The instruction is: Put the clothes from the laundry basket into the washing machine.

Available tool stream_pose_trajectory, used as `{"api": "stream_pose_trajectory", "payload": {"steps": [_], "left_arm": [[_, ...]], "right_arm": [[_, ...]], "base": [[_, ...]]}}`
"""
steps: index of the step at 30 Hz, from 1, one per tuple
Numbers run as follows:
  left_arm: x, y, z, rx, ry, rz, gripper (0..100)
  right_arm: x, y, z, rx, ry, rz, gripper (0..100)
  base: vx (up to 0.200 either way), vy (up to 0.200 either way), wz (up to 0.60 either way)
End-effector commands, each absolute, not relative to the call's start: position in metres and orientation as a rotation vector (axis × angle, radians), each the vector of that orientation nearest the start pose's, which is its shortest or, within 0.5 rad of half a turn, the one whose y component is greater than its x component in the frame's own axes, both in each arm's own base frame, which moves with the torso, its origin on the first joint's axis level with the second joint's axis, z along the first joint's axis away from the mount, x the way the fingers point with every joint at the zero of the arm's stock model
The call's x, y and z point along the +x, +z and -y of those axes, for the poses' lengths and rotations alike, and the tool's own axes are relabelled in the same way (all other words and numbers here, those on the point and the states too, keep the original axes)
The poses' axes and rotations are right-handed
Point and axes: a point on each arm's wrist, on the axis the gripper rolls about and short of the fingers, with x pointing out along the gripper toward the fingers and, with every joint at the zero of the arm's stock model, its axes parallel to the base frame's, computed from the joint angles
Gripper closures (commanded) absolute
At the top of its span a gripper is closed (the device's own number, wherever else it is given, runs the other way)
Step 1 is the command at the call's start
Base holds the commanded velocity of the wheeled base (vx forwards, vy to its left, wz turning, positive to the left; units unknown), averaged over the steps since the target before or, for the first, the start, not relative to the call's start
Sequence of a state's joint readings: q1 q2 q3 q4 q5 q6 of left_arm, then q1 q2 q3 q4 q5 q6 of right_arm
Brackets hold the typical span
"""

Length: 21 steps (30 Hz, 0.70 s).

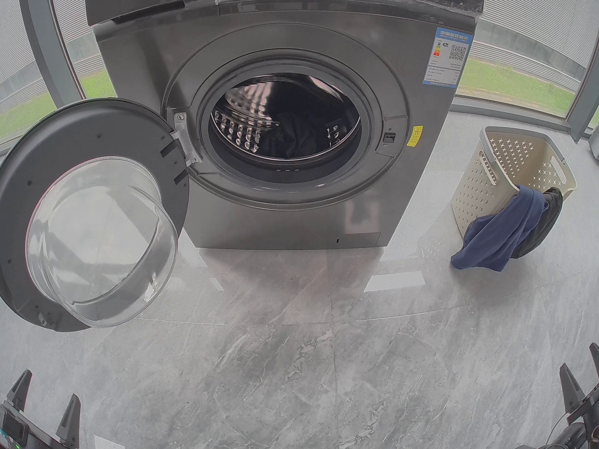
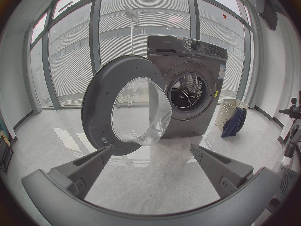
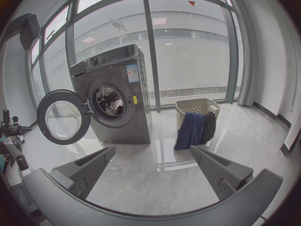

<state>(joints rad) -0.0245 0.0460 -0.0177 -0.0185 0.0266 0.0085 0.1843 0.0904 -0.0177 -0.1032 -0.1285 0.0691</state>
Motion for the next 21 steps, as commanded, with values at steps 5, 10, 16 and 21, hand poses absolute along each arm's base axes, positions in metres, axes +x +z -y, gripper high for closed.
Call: {"api": "stream_pose_trajectory", "payload": {"steps": [5, 10, 16, 21], "left_arm": [[-0.0225, 0.0754, -0.0001, 0.011, 0.005, -0.006, 0], [-0.0225, 0.0754, -0.0003, 0.005, 0.012, -0.006, 0], [-0.0223, 0.0756, -0.0002, 0.003, 0.011, -0.006, 0], [-0.0223, 0.0756, -0.0002, 0.003, 0.011, -0.006, 0]], "right_arm": [[-0.0152, 0.0848, 0.0059, 0.066, -0.054, -0.019, 0], [-0.0154, 0.0848, 0.0059, 0.069, -0.097, -0.018, 0], [-0.0234, 0.0813, 0.0030, 0.016, -0.141, 0.053, 0], [-0.0231, 0.0798, 0.0022, 0.033, -0.101, 0.041, 0]], "base": [[0.000, 0.000, 0.00], [0.000, -0.040, 0.00], [0.000, -0.200, 0.00], [0.000, -0.200, 0.00]]}}
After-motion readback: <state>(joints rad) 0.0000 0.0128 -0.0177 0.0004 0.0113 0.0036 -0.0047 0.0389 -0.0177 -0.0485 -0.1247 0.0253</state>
